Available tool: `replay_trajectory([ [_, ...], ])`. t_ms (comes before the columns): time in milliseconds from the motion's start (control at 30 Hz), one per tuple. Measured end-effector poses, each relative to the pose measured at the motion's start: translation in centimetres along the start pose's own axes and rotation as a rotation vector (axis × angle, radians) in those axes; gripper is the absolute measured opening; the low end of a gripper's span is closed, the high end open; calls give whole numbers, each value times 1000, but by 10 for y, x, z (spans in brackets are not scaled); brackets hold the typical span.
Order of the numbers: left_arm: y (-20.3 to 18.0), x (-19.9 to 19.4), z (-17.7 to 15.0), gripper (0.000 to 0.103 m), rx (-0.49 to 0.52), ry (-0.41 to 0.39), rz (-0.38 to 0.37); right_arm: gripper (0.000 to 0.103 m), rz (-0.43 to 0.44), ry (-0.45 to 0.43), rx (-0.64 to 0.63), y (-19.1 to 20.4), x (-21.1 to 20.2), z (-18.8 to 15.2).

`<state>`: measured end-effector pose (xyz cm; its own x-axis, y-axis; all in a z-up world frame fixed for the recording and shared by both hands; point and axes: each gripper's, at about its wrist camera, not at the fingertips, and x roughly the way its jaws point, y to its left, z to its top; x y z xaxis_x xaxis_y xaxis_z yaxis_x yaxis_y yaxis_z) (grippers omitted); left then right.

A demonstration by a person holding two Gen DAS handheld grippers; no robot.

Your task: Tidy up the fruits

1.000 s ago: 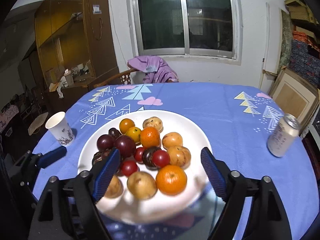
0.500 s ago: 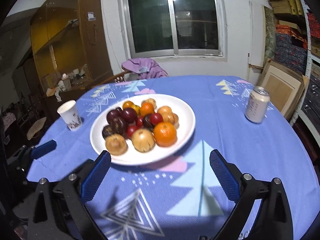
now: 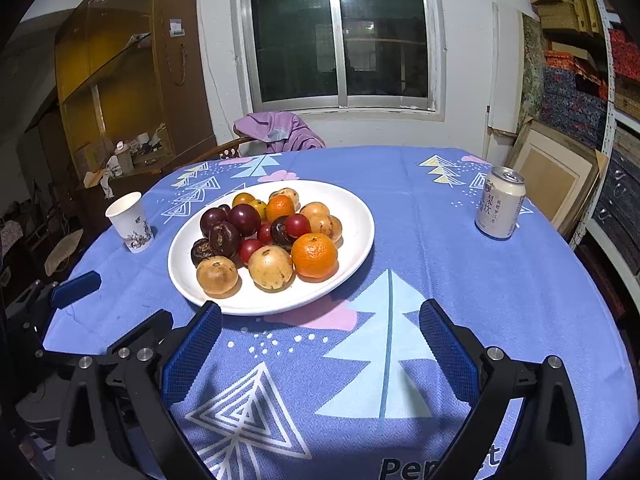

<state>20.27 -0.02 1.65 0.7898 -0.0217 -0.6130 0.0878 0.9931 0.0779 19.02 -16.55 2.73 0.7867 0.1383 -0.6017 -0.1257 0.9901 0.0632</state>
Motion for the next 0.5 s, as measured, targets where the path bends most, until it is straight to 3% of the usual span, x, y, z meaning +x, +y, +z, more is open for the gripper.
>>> replay_trajectory([
  [333,-1,-5,-1,99,12,-39,17,100,2,-4,-17,4,-2,-1],
  [500,0,-2,0,99,0,-13,2,100,4,-7,-20,4,-3,-1],
])
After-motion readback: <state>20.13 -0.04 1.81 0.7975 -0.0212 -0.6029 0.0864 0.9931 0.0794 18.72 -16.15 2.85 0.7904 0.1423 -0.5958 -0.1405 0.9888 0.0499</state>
